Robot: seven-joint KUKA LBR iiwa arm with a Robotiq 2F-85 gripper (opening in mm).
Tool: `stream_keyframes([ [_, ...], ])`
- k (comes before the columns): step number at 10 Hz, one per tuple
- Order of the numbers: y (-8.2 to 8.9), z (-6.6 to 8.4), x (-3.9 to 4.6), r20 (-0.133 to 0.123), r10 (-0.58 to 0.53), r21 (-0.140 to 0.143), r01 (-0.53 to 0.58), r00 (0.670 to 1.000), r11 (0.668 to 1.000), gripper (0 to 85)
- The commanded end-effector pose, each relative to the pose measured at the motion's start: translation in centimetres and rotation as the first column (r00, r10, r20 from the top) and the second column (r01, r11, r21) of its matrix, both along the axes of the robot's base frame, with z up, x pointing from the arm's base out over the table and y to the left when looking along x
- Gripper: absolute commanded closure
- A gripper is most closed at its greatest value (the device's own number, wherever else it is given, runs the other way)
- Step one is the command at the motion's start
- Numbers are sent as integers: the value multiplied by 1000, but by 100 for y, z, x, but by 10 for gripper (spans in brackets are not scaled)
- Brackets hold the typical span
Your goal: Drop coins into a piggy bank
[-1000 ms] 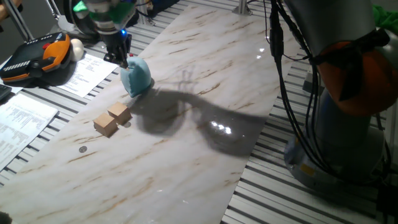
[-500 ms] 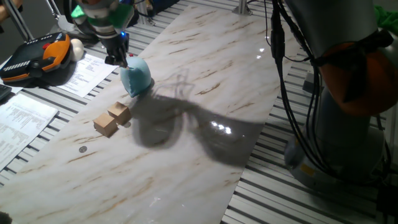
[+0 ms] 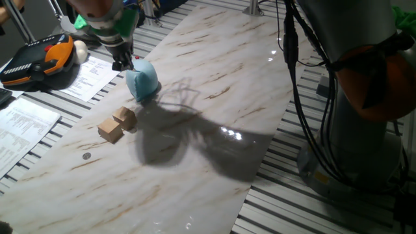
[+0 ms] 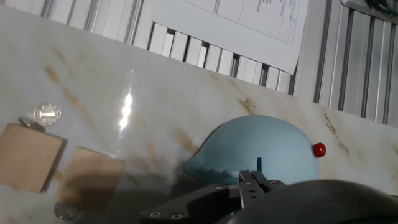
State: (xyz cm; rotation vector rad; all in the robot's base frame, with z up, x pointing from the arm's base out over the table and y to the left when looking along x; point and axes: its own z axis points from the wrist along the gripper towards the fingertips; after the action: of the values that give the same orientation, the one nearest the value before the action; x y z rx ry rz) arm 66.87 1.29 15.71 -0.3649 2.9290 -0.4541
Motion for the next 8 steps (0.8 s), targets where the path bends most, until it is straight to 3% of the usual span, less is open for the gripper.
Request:
stream_keyframes([
  [1, -21, -8, 14, -2, -10, 14, 10, 1000, 1000, 850],
  [3, -81, -42, 46, 0, -31, 41, 31, 1000, 999, 850],
  [5, -94, -58, 59, 8, -30, 40, 30, 1000, 999, 850],
  [7, -75, -61, 74, 15, 2, 10, -2, 1000, 1000, 850],
  [8, -60, -64, 87, 18, 28, -24, -28, 999, 999, 850],
])
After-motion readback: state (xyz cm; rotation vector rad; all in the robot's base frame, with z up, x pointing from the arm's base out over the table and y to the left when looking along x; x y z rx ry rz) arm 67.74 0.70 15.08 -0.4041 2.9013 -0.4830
